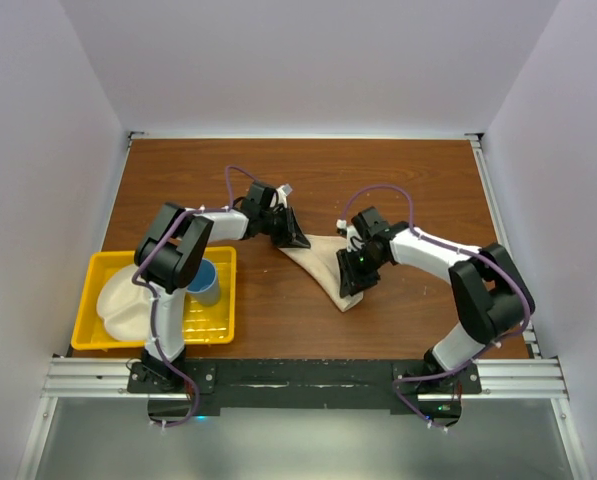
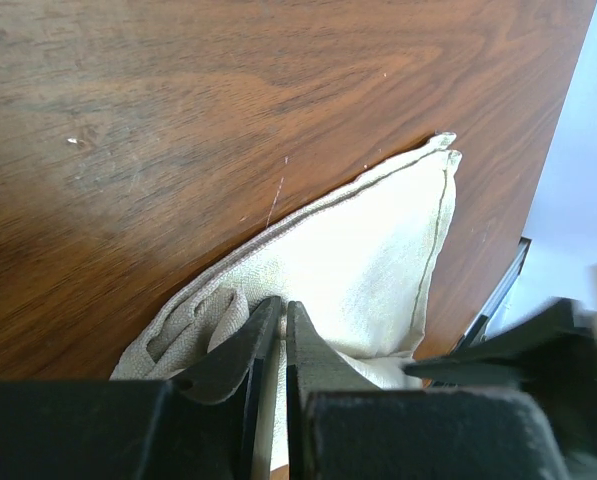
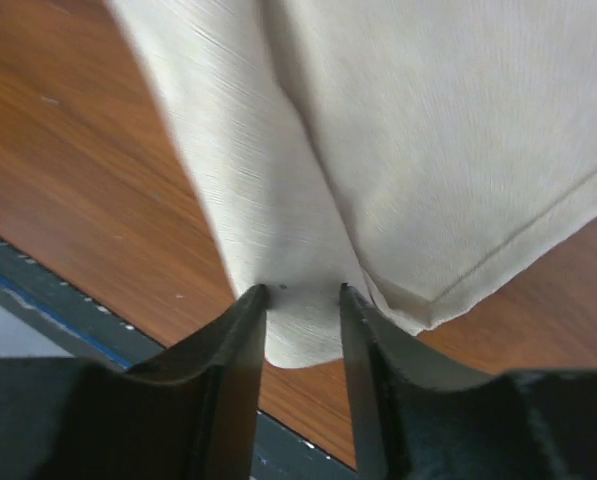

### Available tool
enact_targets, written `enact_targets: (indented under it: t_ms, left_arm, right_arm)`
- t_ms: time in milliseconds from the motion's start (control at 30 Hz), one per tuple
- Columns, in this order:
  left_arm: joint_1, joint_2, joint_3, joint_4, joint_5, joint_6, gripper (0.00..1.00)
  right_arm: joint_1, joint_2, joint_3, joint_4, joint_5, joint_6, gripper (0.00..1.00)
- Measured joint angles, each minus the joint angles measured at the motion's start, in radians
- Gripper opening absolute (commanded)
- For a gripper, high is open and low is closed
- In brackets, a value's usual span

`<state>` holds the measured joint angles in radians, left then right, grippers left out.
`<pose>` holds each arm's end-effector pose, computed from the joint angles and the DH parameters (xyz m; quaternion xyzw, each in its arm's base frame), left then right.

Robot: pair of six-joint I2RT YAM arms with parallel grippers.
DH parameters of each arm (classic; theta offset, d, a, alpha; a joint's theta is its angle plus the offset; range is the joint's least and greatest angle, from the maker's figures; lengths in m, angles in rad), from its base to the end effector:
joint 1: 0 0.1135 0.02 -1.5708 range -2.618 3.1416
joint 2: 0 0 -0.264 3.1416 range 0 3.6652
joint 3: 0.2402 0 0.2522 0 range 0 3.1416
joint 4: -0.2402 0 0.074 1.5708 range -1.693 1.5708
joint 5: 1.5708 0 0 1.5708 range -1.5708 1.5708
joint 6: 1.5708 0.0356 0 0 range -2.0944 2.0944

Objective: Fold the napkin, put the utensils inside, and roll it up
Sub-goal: Roll the napkin at the center of the board.

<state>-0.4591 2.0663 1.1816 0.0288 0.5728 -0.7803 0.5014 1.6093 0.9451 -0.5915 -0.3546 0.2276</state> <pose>0.3637 -0.2013 0.1158 -0.0461 0.9029 -0.4104 0.1195 0.2513 0.1518 0.1714 -0.1601 0.9593 0.2178 0.0822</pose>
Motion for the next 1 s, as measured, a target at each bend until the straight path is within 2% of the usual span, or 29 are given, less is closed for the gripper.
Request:
enact_targets:
  t_ms: [67, 167, 333, 500, 733, 1000]
  left_arm:
    - [0.0, 0.0, 0.0, -0.001, 0.002, 0.002, 0.12]
    - [0.0, 0.003, 0.008, -0.013, 0.006, 0.009, 0.12]
    - [0.001, 0.011, 0.025, -0.037, 0.016, 0.018, 0.12]
    - [0.001, 0.016, 0.035, -0.053, 0.024, 0.018, 0.12]
    - [0.001, 0.021, 0.055, -0.089, 0.023, 0.024, 0.11]
    - [0.001, 0.027, 0.07, -0.113, 0.024, 0.022, 0.11]
  right_arm:
    - [0.007, 0.005, -0.048, 0.023, 0.023, 0.028, 0.31]
    - [0.018, -0.021, -0.053, 0.025, 0.079, 0.06, 0.34]
    - [0.079, -0.107, -0.03, -0.049, 0.234, 0.063, 0.51]
    - [0.144, -0.13, 0.06, -0.033, 0.265, 0.016, 0.66]
    - [0.27, 0.07, 0.257, 0.007, 0.389, -0.054, 0.75]
    - [0.388, 0.254, 0.362, -0.007, 0.591, -0.085, 0.75]
